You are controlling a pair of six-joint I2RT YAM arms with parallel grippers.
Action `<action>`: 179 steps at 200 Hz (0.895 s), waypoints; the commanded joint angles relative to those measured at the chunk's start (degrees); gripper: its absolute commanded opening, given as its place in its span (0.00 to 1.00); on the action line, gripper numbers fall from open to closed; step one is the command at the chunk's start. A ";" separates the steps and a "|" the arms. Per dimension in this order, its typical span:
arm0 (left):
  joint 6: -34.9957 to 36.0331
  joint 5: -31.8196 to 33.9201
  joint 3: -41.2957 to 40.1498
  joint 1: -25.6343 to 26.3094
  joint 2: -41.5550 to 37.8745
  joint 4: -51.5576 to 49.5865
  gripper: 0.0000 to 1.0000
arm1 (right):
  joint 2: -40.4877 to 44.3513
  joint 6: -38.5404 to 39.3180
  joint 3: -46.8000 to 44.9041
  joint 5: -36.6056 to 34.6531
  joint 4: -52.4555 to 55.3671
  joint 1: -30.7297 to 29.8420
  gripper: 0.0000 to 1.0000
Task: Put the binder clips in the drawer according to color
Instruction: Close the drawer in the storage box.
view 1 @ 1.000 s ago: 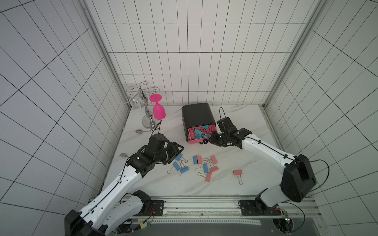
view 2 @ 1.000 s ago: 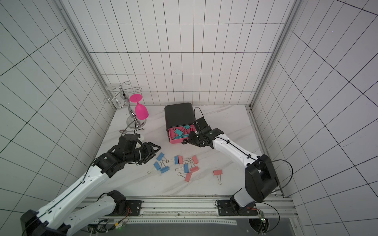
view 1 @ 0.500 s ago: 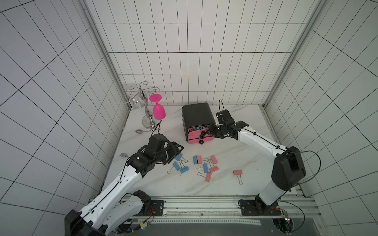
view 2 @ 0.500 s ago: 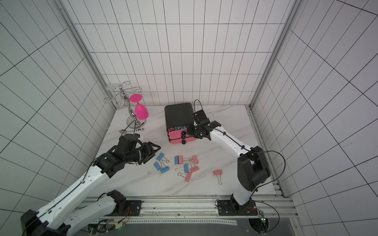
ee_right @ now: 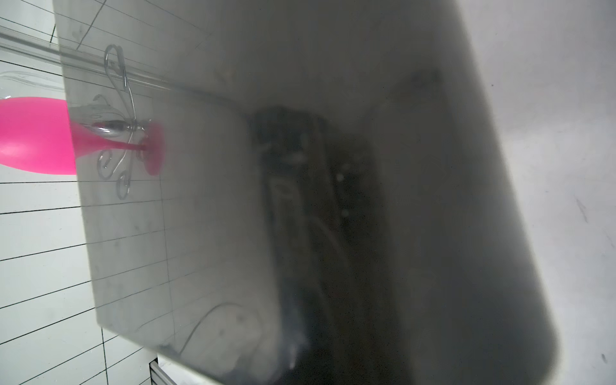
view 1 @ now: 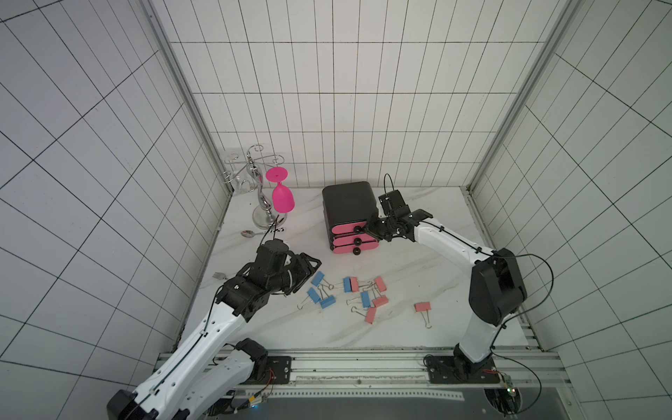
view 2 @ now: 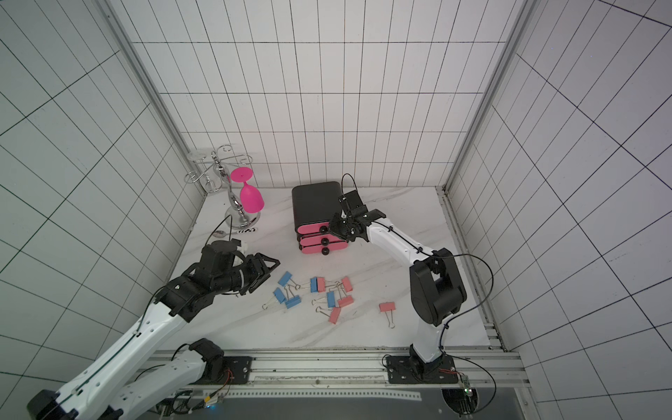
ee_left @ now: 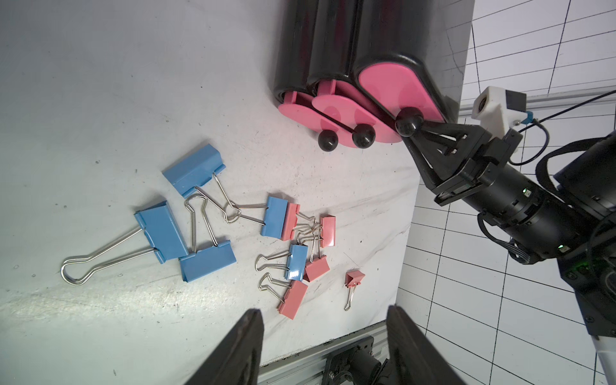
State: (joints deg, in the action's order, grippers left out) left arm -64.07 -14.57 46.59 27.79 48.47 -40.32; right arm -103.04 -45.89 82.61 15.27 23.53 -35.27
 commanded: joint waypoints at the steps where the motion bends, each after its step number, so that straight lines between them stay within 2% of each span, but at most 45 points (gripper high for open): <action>1: 0.88 0.90 0.19 -0.85 -1.44 -1.29 0.63 | -1.26 -0.30 2.35 0.00 -2.11 1.55 0.19; 58: 1.74 0.72 0.61 -1.42 -2.52 -2.57 0.63 | -1.35 1.58 3.03 0.20 -0.41 3.54 0.20; 94: 2.28 0.77 0.56 -1.84 -3.78 -3.88 0.63 | 2.73 0.19 -2.86 0.86 -3.26 2.58 0.23; 138: 2.79 0.17 -0.71 -3.38 -6.38 -5.08 0.66 | 8.04 -2.98 -13.13 0.29 -10.38 -0.34 0.37; 179: 3.34 -0.19 -0.84 -4.20 -8.18 -7.65 0.66 | 7.65 -6.85 -18.56 0.94 -18.19 -2.43 0.50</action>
State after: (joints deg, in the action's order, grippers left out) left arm -62.06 -14.61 46.33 24.05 41.65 -45.95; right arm -95.77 -50.26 66.02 16.10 12.08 -36.60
